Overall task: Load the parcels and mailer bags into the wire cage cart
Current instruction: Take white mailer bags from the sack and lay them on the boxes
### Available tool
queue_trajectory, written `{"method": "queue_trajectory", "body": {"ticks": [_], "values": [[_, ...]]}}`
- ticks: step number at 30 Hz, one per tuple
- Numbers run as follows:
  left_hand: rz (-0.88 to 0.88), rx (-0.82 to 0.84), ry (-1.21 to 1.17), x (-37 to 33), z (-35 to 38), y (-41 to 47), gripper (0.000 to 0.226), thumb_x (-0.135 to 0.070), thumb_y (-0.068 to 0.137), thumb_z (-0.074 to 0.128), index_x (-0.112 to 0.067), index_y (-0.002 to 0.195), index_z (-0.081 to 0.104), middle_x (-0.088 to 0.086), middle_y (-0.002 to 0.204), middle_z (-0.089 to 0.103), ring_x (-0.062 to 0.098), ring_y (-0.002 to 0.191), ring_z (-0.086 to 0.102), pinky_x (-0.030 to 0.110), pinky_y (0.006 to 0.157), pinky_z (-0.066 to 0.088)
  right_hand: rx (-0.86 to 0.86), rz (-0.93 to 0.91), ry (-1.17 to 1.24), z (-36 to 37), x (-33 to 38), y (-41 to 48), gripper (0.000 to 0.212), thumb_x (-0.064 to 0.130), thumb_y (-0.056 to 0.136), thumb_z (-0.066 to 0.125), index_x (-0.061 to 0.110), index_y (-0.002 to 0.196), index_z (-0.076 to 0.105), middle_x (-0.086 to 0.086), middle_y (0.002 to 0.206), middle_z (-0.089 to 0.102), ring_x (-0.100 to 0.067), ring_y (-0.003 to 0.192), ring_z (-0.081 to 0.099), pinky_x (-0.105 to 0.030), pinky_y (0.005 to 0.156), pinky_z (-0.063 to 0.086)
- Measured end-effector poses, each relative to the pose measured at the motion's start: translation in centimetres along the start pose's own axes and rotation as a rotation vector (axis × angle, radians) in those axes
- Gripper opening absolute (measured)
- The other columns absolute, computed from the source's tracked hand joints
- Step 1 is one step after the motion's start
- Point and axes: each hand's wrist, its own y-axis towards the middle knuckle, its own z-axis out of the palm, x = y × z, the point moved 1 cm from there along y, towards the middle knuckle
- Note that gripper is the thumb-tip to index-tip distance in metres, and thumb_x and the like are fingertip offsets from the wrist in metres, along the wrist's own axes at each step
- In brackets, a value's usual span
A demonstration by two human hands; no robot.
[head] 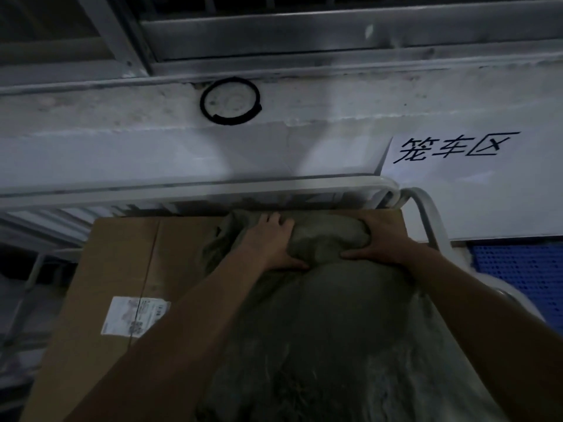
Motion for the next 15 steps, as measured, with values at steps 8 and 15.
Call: {"method": "queue_trajectory", "body": {"ticks": [8, 15], "values": [[-0.030, -0.019, 0.161, -2.6, -3.8, -4.6, 0.033, -0.033, 0.092, 0.062, -0.018, 0.121, 0.061, 0.011, 0.124, 0.059, 0.029, 0.108, 0.061, 0.043, 0.091, 0.051, -0.139, -0.024, -0.031, -2.3, 4.5, -4.8, 0.065, 0.074, 0.076, 0.056, 0.024, 0.117, 0.060, -0.002, 0.111, 0.066, -0.022, 0.104, 0.063, -0.041, 0.093, 0.050], [-0.063, -0.376, 0.174, -3.6, -13.7, -10.6, 0.027, -0.020, 0.096, 0.053, -0.011, 0.121, 0.054, 0.012, 0.123, 0.060, 0.028, 0.110, 0.058, 0.038, 0.084, 0.047, -0.502, -0.252, -0.283, -13.5, 12.0, -8.9, 0.042, 0.048, 0.087, 0.070, 0.011, 0.100, 0.053, -0.014, 0.083, 0.065, -0.034, 0.076, 0.063, -0.036, 0.057, 0.043]]}}
